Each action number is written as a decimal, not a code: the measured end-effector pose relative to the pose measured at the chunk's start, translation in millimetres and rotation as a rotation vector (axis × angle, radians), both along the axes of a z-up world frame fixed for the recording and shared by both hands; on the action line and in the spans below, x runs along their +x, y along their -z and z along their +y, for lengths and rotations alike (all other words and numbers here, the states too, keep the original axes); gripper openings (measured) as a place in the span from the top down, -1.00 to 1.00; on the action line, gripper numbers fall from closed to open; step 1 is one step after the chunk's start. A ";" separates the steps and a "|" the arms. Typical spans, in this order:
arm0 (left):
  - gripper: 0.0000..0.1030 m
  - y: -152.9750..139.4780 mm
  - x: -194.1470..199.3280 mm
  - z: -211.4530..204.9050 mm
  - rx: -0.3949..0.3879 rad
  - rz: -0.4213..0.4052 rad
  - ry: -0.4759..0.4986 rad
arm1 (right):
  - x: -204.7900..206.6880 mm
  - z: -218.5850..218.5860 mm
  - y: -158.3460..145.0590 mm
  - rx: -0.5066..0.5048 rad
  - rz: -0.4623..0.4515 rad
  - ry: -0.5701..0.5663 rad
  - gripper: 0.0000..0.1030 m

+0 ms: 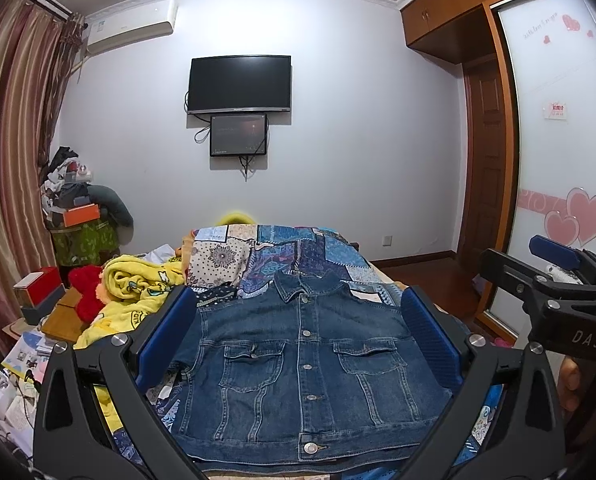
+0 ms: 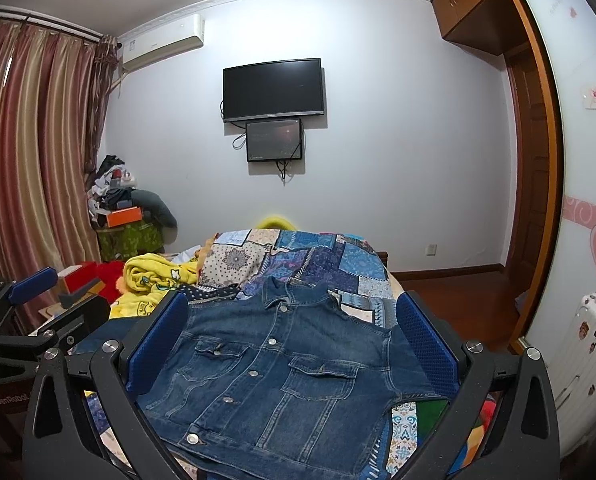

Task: Fold large clothes

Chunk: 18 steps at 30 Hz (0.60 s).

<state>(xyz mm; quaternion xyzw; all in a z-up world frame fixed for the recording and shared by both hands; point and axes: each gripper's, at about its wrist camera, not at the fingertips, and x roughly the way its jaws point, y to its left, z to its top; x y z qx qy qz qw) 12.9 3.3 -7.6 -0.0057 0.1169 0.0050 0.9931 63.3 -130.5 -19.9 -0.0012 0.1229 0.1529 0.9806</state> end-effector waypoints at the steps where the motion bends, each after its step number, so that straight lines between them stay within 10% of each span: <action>1: -1.00 -0.2 0.0 0.1 -0.001 0.001 0.000 | 0.0 0.2 -0.1 0.000 0.000 0.000 -1.00; 18: -1.00 0.7 2.7 1.4 -0.006 0.000 -0.001 | 0.8 -0.5 2.9 0.004 0.002 0.007 -1.00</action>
